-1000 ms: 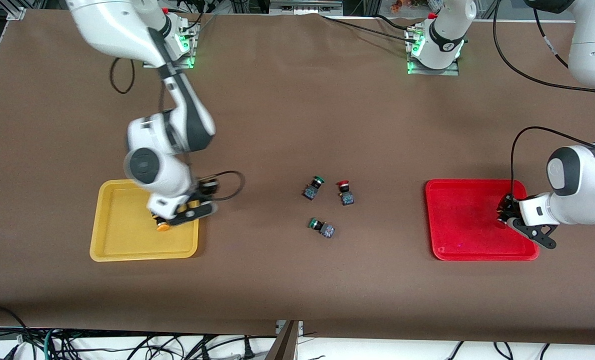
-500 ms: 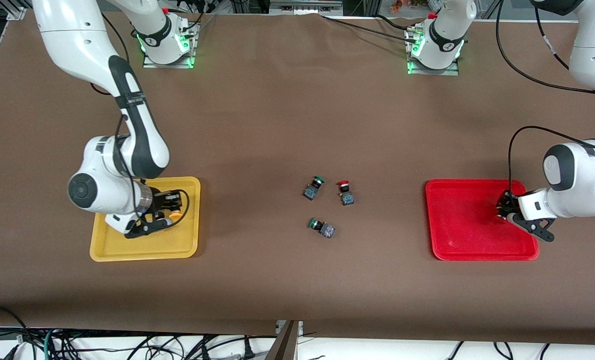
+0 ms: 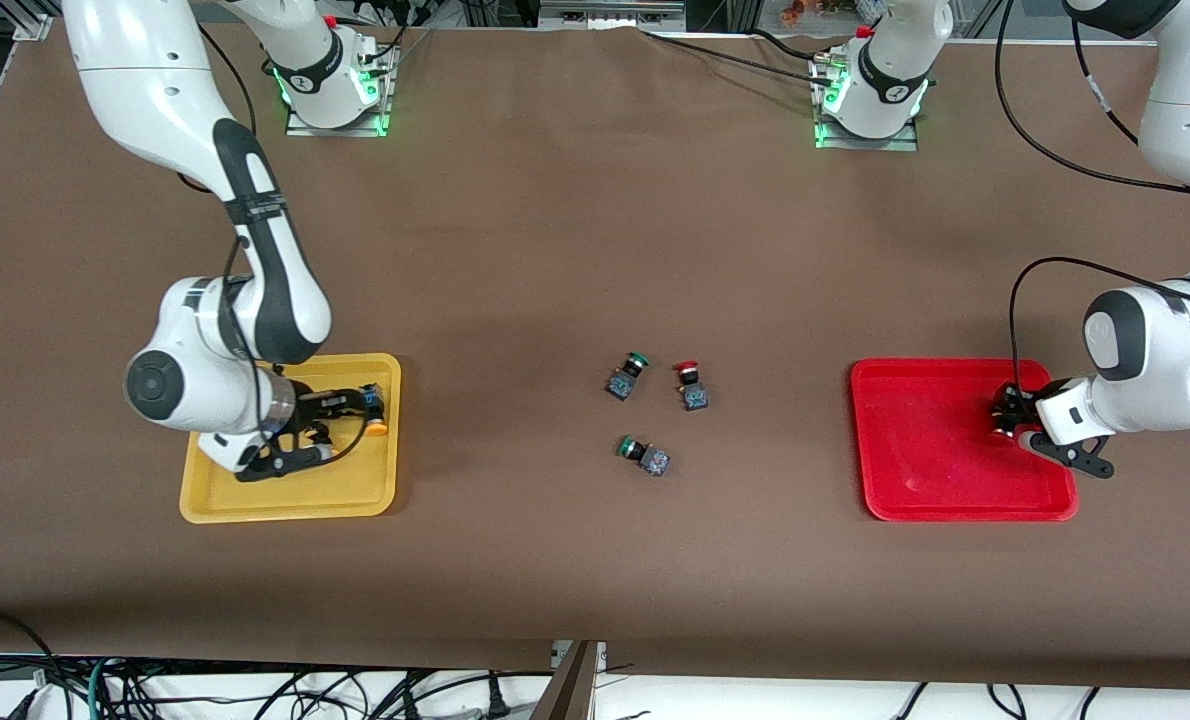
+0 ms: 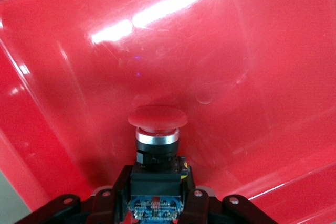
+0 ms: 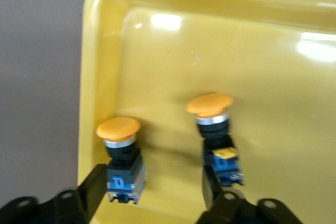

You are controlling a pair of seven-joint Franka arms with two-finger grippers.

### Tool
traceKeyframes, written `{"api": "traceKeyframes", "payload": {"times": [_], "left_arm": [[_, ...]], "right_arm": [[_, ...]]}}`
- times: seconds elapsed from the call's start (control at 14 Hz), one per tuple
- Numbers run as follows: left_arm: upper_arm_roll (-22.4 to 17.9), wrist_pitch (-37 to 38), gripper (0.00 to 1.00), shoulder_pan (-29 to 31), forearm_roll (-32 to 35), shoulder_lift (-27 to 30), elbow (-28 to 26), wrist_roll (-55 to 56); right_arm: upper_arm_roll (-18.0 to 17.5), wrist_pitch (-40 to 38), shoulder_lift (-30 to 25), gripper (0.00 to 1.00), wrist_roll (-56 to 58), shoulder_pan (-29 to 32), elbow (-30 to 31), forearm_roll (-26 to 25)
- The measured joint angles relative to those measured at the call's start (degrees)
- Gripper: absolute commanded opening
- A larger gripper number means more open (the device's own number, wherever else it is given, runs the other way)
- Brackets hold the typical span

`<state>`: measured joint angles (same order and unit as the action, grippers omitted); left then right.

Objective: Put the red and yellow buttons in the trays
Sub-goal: 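Set yellow in yellow tray with the right gripper while the left gripper sets red, then retract the right arm to rest while the left gripper grasps another red button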

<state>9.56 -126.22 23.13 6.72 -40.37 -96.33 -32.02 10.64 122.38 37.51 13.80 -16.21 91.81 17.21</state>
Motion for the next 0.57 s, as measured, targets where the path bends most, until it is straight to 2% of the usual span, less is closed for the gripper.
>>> {"api": "traceKeyframes", "payload": {"times": [0.07,0.14,0.36,0.57], "left_arm": [[0.2,0.1,0.63,0.0,0.0,0.0,0.1,0.1],[0.6,0.6,0.73,0.0,0.0,0.2,0.4,0.1],[4.6,5.2,0.78,-0.1,0.0,1.7,3.1,2.8],[10.9,7.4,0.8,-0.5,0.0,3.1,4.8,10.0]], "right_arm": [[0.0,-0.4,-0.9,1.0,-0.5,0.5,-0.2,0.1],[0.0,-1.6,-2.2,1.0,-1.7,0.7,-0.6,0.2],[0.1,-8.3,-8.6,1.0,-5.2,0.6,-1.3,-0.9],[0.2,-14.4,-16.4,1.0,-6.7,0.6,-1.3,-4.5]]}}
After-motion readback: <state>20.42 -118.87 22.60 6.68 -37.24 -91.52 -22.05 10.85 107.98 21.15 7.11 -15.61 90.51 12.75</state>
